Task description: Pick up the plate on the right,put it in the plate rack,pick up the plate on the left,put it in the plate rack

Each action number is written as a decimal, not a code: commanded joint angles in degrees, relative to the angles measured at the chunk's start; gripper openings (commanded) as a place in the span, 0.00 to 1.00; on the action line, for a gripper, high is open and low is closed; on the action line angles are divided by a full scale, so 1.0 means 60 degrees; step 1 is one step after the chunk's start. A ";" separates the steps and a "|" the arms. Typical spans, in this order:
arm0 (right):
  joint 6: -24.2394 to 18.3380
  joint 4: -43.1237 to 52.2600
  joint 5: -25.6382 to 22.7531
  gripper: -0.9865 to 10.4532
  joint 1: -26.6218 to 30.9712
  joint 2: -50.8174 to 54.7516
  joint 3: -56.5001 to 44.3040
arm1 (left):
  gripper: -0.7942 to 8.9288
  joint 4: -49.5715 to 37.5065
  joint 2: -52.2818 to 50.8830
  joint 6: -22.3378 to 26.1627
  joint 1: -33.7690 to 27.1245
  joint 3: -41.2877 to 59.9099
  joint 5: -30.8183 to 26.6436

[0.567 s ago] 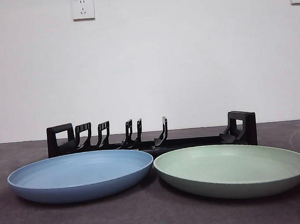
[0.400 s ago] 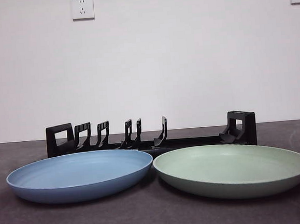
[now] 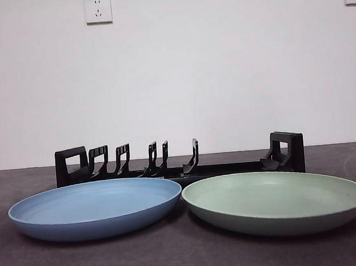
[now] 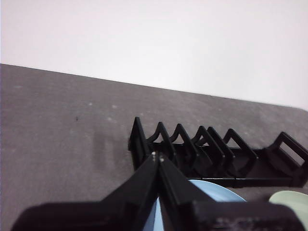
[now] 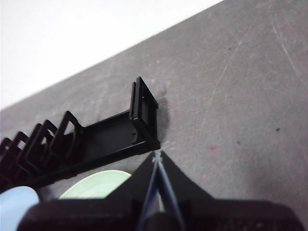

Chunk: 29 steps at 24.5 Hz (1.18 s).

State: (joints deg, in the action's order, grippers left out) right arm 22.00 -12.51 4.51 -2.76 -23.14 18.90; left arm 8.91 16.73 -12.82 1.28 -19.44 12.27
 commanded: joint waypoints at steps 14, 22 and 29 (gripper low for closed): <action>-0.2452 -0.2528 0.2983 0.13 0.0025 -0.6867 0.4076 | 0.11 0.1220 0.6131 0.1180 0.0288 -0.3796 0.4080; -0.2506 -0.2779 0.3016 0.36 0.0011 -0.8087 0.4149 | 0.46 0.0903 0.6575 0.1206 0.1861 -0.3996 0.3206; -0.2503 -0.2550 0.3748 0.30 -0.0197 -0.9595 0.4149 | 0.46 0.1763 0.6666 0.2696 0.4532 -0.5169 0.0586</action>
State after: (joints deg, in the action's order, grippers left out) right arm 7.62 -28.01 26.48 -3.79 -80.34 43.72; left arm 19.55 56.40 1.45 28.10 -50.39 16.19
